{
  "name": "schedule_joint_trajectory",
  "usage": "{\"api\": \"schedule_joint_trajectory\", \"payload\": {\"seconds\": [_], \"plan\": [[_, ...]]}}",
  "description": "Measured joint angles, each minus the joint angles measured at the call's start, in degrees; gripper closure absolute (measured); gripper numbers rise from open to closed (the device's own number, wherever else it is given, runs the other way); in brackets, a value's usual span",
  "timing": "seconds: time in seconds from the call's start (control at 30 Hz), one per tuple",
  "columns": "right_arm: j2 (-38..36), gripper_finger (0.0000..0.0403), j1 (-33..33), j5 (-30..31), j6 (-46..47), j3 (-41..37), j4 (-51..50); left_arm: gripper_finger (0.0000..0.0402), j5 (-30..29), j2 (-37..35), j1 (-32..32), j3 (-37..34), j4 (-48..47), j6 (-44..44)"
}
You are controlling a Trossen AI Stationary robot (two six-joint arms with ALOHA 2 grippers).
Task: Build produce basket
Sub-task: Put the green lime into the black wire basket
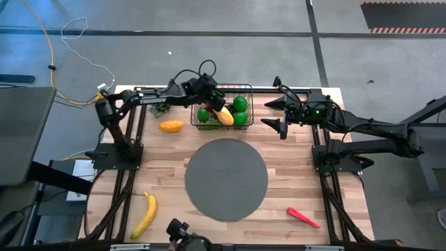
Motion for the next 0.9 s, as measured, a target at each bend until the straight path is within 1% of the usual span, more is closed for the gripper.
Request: {"api": "schedule_joint_trajectory", "payload": {"seconds": [0.13, 0.27, 0.33, 0.4, 0.47, 0.6, 0.67, 0.73, 0.9], "plan": [[0.0, 0.0073, -0.01, 0.0, 0.03, 0.0, 0.0, 0.0123, -3.13, 1.72, 0.17, 0.0, 0.06, -0.81], [0.0, 0.0073, 0.01, 0.0, 0.05, 0.0, 0.0, 0.0123, -2.75, 2.94, -0.14, 0.02, -0.17, 0.4], [0.0, 0.0073, 0.01, 0.0, 0.05, 0.0, -0.02, 0.0123, -2.4, 3.23, -0.46, 0.0, -1.79, 1.2], [0.0, 0.0073, 0.01, 0.0, 0.05, 0.0, -0.02, 0.0123, -3.24, 3.23, -0.82, 0.0, -2.8, 1.14], [0.0, 0.0073, -0.01, 0.0, 0.05, 0.0, -0.02, 0.0123, -5.17, 3.23, -1.21, -0.33, -3.04, 1.52], [-0.01, 0.0073, 0.01, 0.0, 0.05, 0.0, -0.03, 0.0123, -10.87, 3.23, -0.97, -0.61, -3.22, 0.7], [0.0, 0.0073, 0.01, 0.0, 0.05, 0.0, -0.04, 0.0123, -12.08, 3.33, -0.83, -0.61, -2.87, -0.64], [-0.02, 0.0073, 0.01, 0.0, 0.87, 0.0, -0.04, 0.0123, -11.66, 3.82, -0.52, -0.61, -1.82, -0.79], [0.0, 0.0073, 0.0, 0.01, 2.85, 0.0, -0.04, 0.0123, -6.44, 4.97, 0.57, -0.57, -1.34, -0.89]]}}
